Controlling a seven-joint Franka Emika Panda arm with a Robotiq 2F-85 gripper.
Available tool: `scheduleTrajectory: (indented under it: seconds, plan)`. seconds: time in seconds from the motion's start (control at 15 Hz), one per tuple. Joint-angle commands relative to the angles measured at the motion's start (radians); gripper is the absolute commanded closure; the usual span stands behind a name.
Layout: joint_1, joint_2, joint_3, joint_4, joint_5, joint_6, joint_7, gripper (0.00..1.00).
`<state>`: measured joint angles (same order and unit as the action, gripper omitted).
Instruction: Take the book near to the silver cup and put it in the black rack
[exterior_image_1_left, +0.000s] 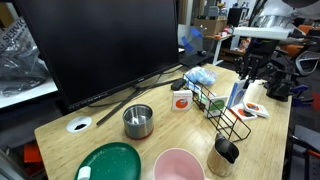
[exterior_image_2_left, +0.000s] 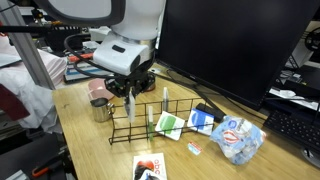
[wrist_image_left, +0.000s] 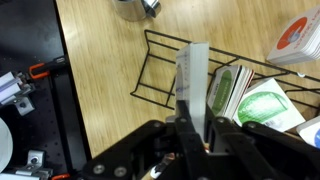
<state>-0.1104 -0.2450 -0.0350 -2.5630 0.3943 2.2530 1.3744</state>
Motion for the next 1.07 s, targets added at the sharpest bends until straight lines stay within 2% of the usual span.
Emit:
scheduleTrajectory:
  seconds: [0.0,1.0]
  plan:
    - [-0.011,0.051,0.002,0.034,-0.033,0.021,0.065,0.96]
    - [0.035,0.192,-0.001,0.12,-0.013,0.014,0.126,0.96]
